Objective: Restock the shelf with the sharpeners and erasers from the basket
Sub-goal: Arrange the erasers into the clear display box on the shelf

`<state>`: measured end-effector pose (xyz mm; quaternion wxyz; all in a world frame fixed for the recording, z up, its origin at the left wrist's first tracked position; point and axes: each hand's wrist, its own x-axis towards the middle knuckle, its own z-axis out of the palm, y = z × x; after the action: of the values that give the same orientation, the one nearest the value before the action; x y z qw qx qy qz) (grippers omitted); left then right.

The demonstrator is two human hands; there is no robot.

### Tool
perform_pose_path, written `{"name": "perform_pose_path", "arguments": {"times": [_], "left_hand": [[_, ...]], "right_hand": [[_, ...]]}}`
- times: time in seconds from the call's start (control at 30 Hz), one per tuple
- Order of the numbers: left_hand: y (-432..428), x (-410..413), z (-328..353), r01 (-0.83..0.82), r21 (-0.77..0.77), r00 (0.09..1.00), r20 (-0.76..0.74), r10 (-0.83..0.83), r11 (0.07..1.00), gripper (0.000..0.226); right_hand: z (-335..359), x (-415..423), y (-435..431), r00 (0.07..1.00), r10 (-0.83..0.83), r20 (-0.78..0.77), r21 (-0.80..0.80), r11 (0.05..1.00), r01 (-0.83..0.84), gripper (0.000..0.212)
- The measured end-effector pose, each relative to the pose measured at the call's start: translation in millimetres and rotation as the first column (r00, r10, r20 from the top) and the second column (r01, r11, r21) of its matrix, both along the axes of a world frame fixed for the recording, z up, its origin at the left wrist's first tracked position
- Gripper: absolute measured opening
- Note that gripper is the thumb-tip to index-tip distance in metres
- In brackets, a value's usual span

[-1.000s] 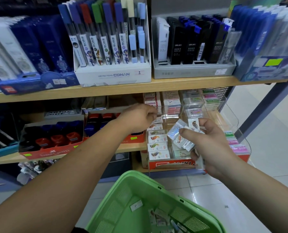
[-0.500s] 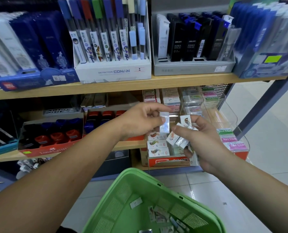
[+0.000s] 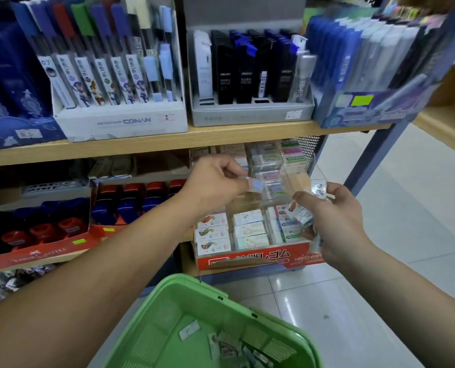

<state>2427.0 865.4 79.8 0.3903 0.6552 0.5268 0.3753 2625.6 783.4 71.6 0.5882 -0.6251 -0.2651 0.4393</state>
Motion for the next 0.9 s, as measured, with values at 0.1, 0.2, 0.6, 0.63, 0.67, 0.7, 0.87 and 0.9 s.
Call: {"name": "perform_pose_path", "arguments": {"times": [0.1, 0.2, 0.6, 0.63, 0.67, 0.7, 0.87, 0.9], "left_hand": [[16, 27, -6, 0.027, 0.063, 0.993, -0.112, -0.020, 0.998, 0.015], [33, 47, -14, 0.063, 0.111, 0.967, -0.254, -0.033, 0.992, 0.025], [38, 61, -5, 0.280, 0.089, 0.686, -0.715, -0.134, 0.956, 0.023], [39, 60, -4, 0.309, 0.085, 0.666, -0.730, -0.152, 0.947, 0.027], [38, 58, -4, 0.335, 0.077, 0.648, -0.742, -0.171, 0.939, 0.030], [38, 56, -5, 0.357, 0.065, 0.635, -0.749, -0.191, 0.932, 0.032], [41, 51, -10, 0.417, 0.054, 0.605, -0.762, -0.233, 0.907, 0.030], [42, 50, -10, 0.420, 0.045, 0.605, -0.759, -0.243, 0.906, 0.030]], "right_hand": [[1, 4, -1, 1.000, 0.012, -0.009, 0.010, 1.000, -0.012, 0.032], [0, 4, -1, 0.999, 0.029, -0.039, 0.014, 0.999, -0.029, 0.032], [-7, 9, 1, 0.989, 0.086, -0.121, 0.020, 0.996, -0.084, 0.034], [-6, 9, 1, 0.989, 0.094, -0.118, 0.019, 0.996, -0.092, 0.034], [-5, 9, 1, 0.988, 0.102, -0.114, 0.018, 0.995, -0.100, 0.033], [-5, 8, 1, 0.988, 0.108, -0.106, 0.017, 0.994, -0.106, 0.032], [-7, 4, 0, 0.988, 0.142, -0.068, 0.034, 0.990, -0.140, 0.032], [-7, 4, 0, 0.987, 0.147, -0.061, 0.037, 0.989, -0.145, 0.032]]}}
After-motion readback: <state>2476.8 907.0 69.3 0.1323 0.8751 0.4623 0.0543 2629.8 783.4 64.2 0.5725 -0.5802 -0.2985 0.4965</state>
